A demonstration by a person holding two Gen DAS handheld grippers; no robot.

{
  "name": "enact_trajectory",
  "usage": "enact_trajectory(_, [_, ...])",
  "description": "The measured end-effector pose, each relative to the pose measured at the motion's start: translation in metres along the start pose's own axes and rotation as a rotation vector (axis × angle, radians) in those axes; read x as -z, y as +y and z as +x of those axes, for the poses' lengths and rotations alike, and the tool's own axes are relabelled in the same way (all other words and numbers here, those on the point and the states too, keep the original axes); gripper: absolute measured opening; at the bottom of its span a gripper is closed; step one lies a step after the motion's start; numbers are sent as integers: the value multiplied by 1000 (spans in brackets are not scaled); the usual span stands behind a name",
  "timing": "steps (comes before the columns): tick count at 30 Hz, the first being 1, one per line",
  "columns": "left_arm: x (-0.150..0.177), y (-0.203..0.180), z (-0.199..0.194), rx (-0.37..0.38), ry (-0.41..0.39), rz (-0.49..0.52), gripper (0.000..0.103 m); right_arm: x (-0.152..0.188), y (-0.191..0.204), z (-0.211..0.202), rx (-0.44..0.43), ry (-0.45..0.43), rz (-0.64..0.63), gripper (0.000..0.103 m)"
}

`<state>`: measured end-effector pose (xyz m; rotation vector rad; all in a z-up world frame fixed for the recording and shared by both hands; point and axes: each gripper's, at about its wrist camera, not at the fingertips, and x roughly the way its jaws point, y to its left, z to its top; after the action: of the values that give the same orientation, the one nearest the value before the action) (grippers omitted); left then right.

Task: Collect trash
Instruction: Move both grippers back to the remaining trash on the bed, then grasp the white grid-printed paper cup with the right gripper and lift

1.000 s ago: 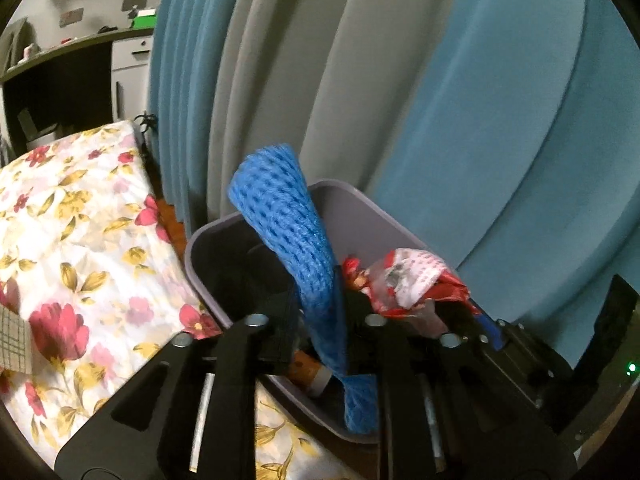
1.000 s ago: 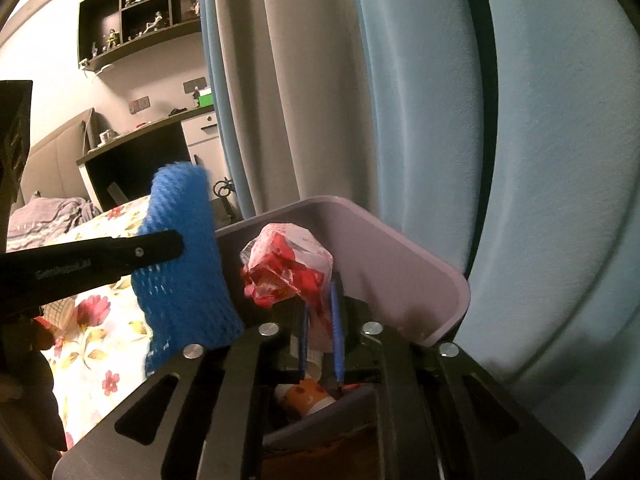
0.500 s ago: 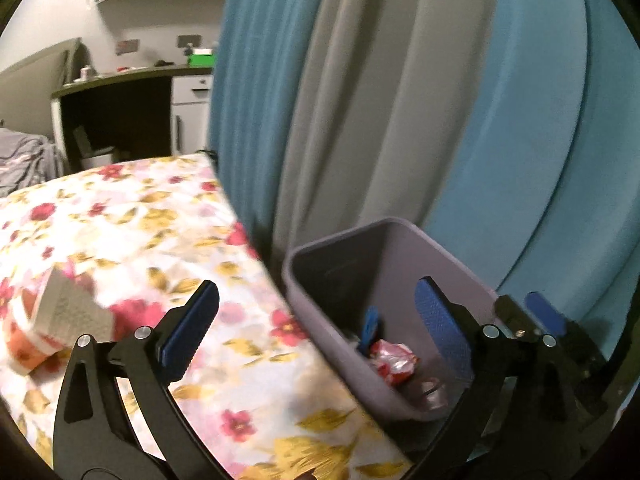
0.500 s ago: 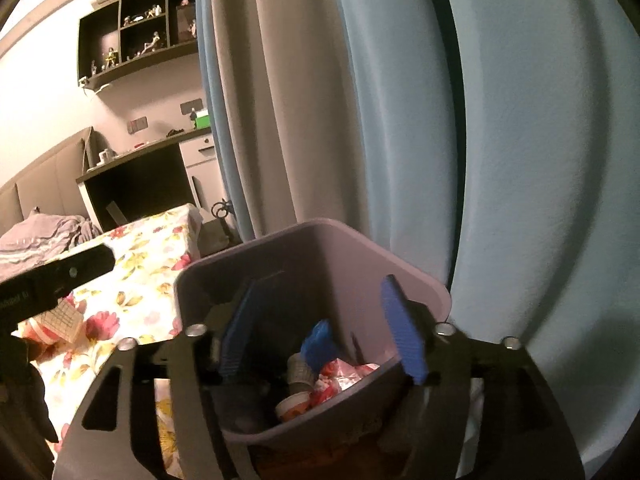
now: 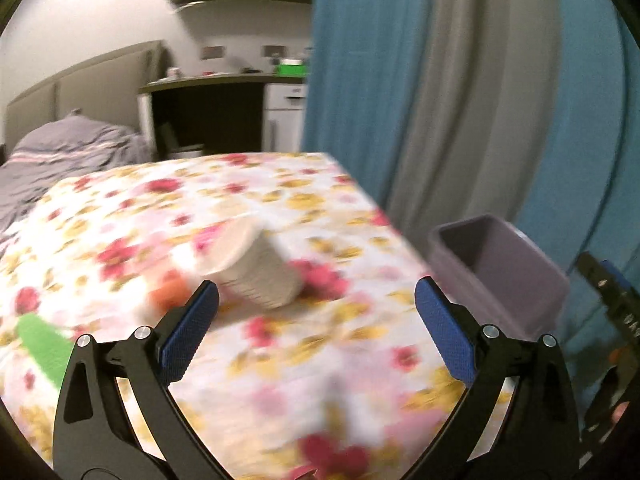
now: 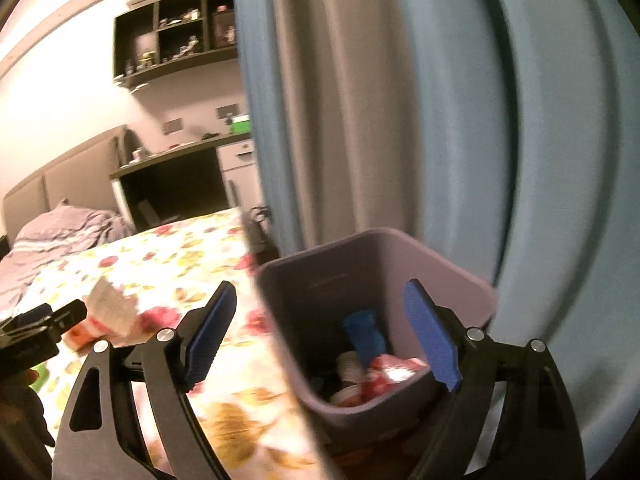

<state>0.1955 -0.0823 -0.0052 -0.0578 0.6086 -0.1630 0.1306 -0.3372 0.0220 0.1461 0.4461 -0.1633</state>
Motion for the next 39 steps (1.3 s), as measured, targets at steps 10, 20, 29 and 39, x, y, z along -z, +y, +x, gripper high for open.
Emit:
enact_trajectory(10, [32, 117, -39, -212, -2, -152, 97, 12, 97, 12, -138, 54, -126, 83])
enact_trajectory(20, [58, 192, -64, -277, 11, -288, 97, 10, 191, 53, -232, 134, -179, 78])
enact_trajectory(29, [60, 216, -65, -294, 7, -305, 97, 6, 240, 101, -242, 225, -187, 55])
enact_trajectory(39, [65, 230, -58, -295, 30, -317, 97, 14, 234, 124, -250, 312, -159, 30])
